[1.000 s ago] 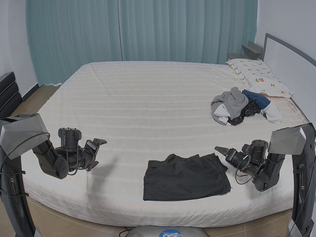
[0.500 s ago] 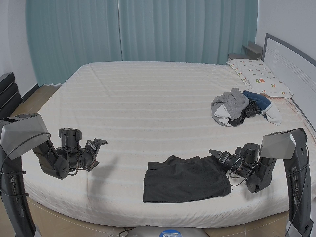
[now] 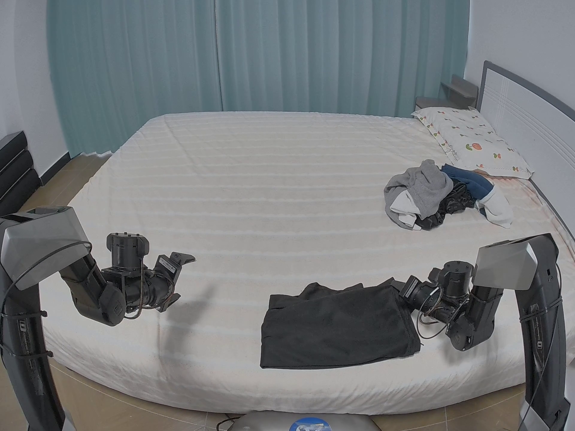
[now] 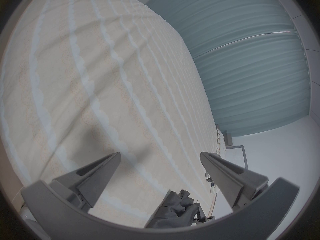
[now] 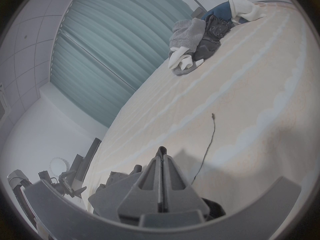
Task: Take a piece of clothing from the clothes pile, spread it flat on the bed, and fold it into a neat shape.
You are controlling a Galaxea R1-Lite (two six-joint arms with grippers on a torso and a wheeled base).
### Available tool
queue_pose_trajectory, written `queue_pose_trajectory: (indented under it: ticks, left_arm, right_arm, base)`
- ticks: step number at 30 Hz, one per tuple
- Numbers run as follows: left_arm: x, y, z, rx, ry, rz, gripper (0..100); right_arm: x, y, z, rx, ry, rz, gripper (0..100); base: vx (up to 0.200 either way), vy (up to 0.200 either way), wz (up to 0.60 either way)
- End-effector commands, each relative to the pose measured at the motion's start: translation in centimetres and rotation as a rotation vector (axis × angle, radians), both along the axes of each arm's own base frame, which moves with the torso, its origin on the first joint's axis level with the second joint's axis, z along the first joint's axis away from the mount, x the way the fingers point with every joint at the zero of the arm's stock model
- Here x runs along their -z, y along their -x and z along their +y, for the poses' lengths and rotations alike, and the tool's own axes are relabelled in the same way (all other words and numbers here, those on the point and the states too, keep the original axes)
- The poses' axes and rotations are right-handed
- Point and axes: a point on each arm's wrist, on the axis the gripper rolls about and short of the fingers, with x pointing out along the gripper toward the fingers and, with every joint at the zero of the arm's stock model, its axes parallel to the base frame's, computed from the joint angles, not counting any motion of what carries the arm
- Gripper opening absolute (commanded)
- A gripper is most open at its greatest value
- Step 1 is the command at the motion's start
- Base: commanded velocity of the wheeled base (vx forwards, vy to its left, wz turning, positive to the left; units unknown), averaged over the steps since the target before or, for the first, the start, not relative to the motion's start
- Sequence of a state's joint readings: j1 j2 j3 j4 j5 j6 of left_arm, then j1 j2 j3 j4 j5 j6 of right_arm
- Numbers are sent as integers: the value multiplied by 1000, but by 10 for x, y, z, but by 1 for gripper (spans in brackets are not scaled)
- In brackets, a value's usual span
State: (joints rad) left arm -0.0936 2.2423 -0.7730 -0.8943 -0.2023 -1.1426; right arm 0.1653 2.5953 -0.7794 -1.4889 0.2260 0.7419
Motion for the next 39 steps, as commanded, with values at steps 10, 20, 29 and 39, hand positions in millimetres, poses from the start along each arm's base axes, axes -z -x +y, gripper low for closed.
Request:
queue_pose_trajectory:
  ticks: [10,20,29,39]
  left_arm:
    - [1,0,0,0,0,2,100]
    - [1,0,0,0,0,2,100]
    - [1,0,0,0,0,2,100]
    - [1,0,0,-1,1,2,100]
  right_arm:
    - [-5,-4,-8,29,-5,-22,0]
    - [-5,-7,-10,39,-8,-29,0]
    - [-24,9,-18,36,-21,-12,100]
    - [-43,77,-35,-138,-73,113,100]
  base:
    - [0,0,0]
    - [0,0,0]
    - [0,0,0]
    - [-80,0,0]
